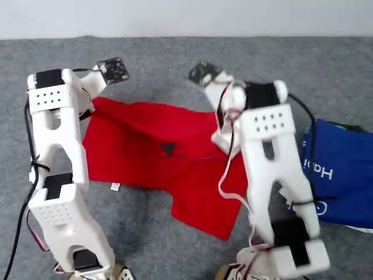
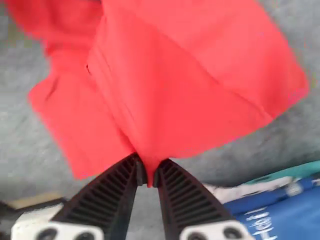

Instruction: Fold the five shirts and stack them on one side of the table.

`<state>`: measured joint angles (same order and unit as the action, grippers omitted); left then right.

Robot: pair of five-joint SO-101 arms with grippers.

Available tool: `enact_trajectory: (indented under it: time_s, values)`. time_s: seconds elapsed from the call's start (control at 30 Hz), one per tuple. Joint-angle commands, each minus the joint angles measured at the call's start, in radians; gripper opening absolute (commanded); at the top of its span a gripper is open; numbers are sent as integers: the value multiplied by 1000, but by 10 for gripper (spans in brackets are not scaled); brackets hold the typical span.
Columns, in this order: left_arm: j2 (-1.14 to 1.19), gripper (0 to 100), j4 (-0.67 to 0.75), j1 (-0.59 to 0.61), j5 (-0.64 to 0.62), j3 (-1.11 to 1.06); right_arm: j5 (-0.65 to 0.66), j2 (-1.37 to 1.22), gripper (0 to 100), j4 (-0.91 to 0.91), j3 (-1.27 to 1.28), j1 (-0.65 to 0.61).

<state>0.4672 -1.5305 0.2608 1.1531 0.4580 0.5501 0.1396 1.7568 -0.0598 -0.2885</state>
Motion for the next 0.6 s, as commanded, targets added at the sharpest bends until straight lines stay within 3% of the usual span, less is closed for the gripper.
enact_trajectory:
  time_s: [0.0, 0.43, 0.57]
  values:
    - [-20, 6, -80, 14, 57, 42, -34, 196, 13, 41, 157, -22]
    - [-9, 10, -212, 61, 138, 36, -11, 512, 14, 39, 554, -73]
    - [-9, 81, -207, 57, 43, 10, -17, 510, 32, 39, 566, -73]
